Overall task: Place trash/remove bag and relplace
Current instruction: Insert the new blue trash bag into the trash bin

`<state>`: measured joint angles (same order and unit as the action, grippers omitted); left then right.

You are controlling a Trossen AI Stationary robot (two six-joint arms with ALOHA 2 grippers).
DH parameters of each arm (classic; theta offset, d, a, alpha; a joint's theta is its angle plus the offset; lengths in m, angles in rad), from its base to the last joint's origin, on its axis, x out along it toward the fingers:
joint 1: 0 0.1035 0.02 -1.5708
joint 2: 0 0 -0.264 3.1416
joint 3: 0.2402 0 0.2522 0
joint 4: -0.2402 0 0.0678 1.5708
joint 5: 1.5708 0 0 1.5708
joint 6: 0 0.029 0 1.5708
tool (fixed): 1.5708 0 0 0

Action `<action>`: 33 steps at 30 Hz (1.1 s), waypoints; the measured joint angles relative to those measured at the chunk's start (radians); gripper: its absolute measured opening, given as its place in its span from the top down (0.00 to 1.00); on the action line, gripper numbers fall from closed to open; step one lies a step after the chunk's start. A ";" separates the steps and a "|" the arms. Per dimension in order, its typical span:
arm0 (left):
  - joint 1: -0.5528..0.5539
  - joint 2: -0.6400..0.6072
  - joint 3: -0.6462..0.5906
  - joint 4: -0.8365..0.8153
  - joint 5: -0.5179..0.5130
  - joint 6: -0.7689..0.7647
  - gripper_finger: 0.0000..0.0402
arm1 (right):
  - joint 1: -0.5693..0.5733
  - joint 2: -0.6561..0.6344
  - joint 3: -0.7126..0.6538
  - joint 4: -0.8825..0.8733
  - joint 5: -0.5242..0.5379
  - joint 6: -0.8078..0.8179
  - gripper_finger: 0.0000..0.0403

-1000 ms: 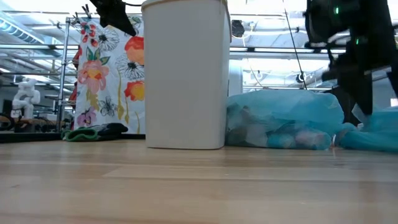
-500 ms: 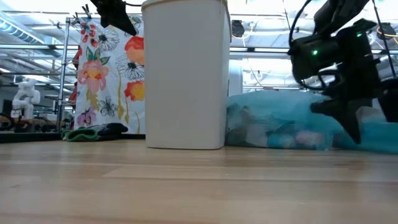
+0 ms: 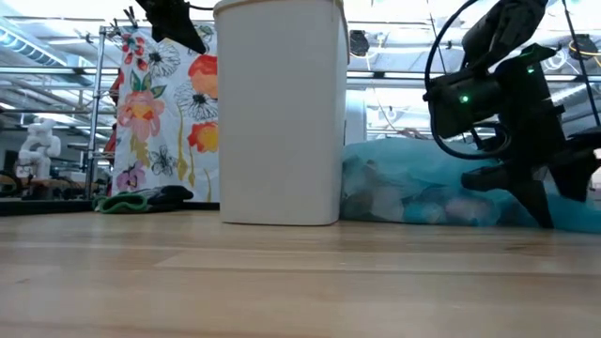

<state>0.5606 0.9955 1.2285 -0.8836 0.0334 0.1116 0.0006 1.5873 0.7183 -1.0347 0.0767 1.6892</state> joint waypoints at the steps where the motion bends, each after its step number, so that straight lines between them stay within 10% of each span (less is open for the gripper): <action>1: 0.000 0.000 0.000 0.000 0.000 0.000 1.00 | 0.009 -0.011 0.000 0.005 0.001 0.008 0.64; 7: 0.000 0.000 0.000 0.000 0.000 0.000 1.00 | 0.071 -0.075 0.046 -0.033 -0.065 0.026 0.97; 23: 0.000 0.000 0.000 0.000 0.001 0.001 1.00 | 0.325 -0.120 0.596 -0.536 -0.063 0.278 1.00; 33: 0.000 0.000 0.000 0.002 0.000 0.001 1.00 | 0.397 -0.121 0.803 -0.536 0.289 0.308 1.00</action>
<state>0.5606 0.9958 1.2285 -0.8818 0.0338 0.1123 0.3979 1.4662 1.5211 -1.5703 0.3657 1.9971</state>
